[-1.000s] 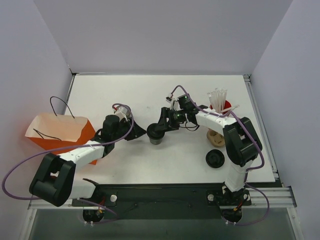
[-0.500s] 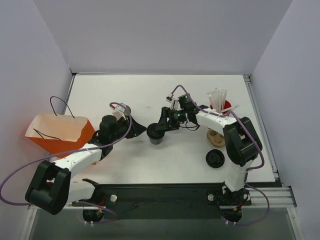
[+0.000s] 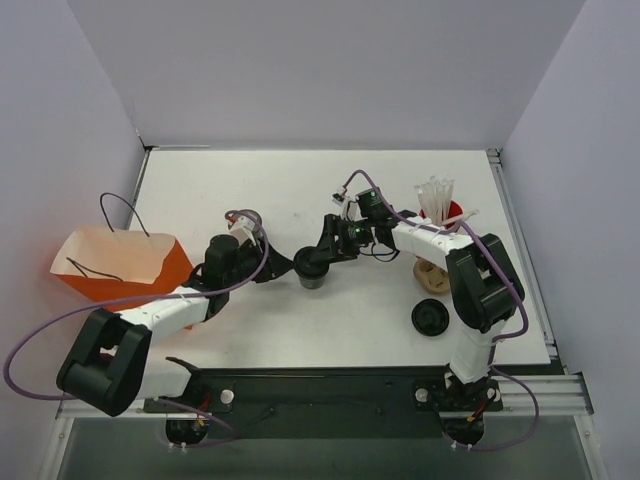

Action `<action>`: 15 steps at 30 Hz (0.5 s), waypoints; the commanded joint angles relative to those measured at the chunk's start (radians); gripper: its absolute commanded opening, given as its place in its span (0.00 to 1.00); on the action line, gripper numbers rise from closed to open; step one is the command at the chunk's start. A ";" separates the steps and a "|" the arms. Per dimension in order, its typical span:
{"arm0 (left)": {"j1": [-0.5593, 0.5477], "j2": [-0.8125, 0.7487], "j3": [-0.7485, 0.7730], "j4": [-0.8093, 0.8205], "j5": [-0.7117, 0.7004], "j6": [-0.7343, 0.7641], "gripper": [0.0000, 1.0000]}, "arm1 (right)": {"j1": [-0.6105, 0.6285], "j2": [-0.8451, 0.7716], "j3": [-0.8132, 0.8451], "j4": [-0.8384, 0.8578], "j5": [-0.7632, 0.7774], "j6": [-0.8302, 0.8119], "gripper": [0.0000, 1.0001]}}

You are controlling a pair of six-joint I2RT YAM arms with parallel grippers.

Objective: Pack the takeout coffee

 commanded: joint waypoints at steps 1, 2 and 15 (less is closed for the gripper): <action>-0.004 0.018 -0.006 0.094 0.011 0.000 0.46 | 0.004 0.048 -0.014 -0.047 0.081 -0.032 0.49; -0.004 0.033 -0.003 0.096 0.015 0.000 0.46 | 0.004 0.048 -0.016 -0.044 0.081 -0.033 0.49; -0.006 0.118 -0.002 0.085 -0.038 0.008 0.41 | 0.001 0.068 -0.034 -0.052 0.087 -0.043 0.48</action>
